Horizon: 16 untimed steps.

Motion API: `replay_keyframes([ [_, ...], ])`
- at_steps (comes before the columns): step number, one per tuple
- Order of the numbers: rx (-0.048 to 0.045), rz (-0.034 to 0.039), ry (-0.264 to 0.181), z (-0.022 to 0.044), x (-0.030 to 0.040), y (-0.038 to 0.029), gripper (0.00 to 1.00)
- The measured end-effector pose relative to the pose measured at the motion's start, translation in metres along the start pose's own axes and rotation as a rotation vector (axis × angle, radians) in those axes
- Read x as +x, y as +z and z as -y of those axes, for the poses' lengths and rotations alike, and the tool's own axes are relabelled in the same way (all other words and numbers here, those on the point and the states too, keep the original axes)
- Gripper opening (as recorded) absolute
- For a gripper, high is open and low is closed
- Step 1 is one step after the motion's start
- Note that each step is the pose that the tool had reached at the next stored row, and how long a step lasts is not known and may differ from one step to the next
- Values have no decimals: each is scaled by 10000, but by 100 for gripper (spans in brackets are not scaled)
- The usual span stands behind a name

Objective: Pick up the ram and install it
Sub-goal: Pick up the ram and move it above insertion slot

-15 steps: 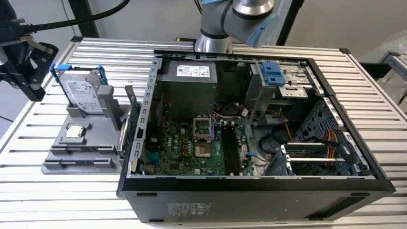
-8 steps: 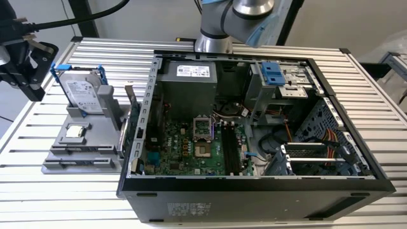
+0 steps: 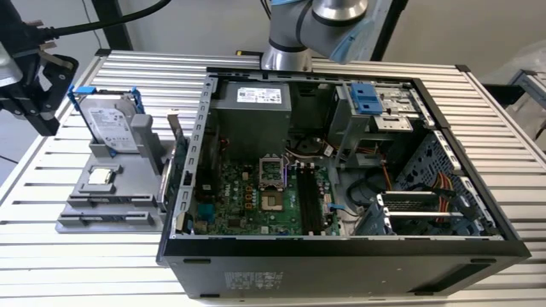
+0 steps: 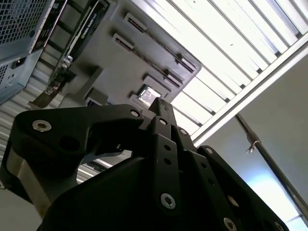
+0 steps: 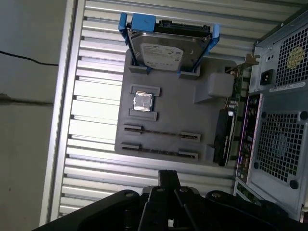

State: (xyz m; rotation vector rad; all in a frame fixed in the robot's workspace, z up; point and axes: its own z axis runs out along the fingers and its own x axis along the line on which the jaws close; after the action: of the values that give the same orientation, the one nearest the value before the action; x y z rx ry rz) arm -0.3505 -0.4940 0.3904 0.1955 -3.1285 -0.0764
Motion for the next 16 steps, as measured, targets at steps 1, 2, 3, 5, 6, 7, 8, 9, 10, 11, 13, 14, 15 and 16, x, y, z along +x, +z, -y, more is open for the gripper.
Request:
replay_keyframes([
  [1,0,-4,-77,0,0,0,0],
  [2,1,-8,-160,0,0,0,0],
  [3,1,-12,-248,0,0,0,0],
  [5,1,-19,-407,0,0,0,0],
  [6,1,-24,-489,0,0,0,0],
  [7,2,-27,-557,0,0,0,0],
  [8,2,-31,-629,0,0,0,0],
  [9,2,-34,-701,0,0,0,0],
  [10,2,-37,-769,0,0,0,0],
  [11,2,-41,-838,0,0,0,0],
  [13,3,-48,-971,0,0,0,0],
  [14,3,-51,-1023,0,0,0,0],
  [15,3,-53,-1074,0,0,0,0],
  [16,4,-56,-1134,0,0,0,0],
])
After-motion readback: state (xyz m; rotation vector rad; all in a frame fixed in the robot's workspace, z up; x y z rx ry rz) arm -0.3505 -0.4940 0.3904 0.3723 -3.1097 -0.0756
